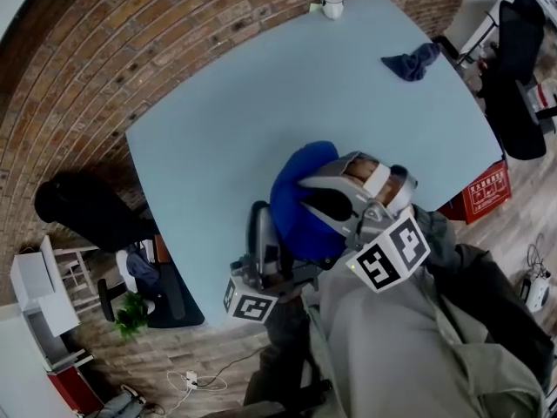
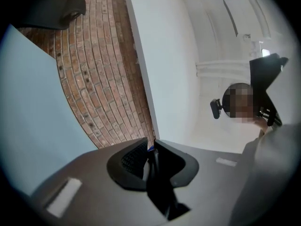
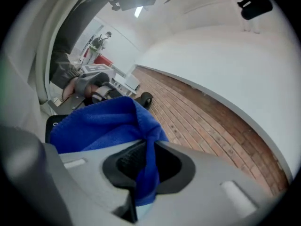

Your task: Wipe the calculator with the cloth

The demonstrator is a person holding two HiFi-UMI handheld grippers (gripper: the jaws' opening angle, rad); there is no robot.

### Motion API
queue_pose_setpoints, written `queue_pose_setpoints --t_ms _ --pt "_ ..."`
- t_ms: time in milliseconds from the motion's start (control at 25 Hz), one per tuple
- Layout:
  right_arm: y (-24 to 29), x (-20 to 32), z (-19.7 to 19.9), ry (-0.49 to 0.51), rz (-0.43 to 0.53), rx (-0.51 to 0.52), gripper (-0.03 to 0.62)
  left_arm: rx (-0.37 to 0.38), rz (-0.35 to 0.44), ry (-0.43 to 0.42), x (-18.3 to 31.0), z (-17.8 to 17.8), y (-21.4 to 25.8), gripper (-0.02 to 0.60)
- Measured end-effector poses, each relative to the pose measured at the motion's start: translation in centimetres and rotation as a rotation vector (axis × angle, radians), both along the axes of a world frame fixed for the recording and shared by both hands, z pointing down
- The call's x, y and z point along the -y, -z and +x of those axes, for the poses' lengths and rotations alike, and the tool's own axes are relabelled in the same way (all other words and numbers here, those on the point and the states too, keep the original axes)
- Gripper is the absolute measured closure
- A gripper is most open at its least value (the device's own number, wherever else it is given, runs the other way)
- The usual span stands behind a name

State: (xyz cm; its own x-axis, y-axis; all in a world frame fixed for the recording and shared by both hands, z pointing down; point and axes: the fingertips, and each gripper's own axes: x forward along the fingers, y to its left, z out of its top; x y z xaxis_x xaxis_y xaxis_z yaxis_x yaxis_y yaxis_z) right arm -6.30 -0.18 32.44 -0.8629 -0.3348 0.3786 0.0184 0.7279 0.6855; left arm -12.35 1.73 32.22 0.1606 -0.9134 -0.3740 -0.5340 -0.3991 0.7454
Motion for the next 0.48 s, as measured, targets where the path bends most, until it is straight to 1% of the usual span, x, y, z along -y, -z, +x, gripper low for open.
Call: queue_pose_setpoints --t_ms 40,120,200,280,320,360,400,480 --pt "0.0 -0.9 -0.5 0.023 0.003 -0.008 0.542 -0.009 0.000 0.015 0.0 -0.3 0.0 0.540" --pt "-0.3 -4.4 -1.3 0.129 -0.011 -0.030 0.542 -0.007 -0.014 0.050 -0.3 -1.2 -0.3 0.539" --pt "-0.8 -8.6 -1.1 0.253 -0.057 -0.046 0.542 -0.006 -0.013 0.087 -0.7 -2.2 -0.6 0.540" --pt "-1.2 -11.1 0.0 0.331 -0.116 -0.059 0.542 -0.023 0.010 0.111 -1.1 -3.2 -0.6 0.540" --pt "-1.4 -11.3 0.7 0.338 -0.142 -0.064 0.542 -0.029 0.017 0.122 -1.3 -3.6 -0.5 0.540" --pt "-1.6 -10.7 1.5 0.321 -0.163 -0.067 0.542 -0.029 0.021 0.132 -1.4 -4.0 -0.4 0.540" --pt "-1.8 -9.3 2.2 0.280 -0.178 -0.068 0.542 -0.028 0.023 0.140 -1.4 -4.3 -0.3 0.540" --pt "-2.2 -5.7 3.6 0.158 -0.177 -0.070 0.542 -0.041 0.024 0.152 -1.3 -4.6 0.0 0.540"
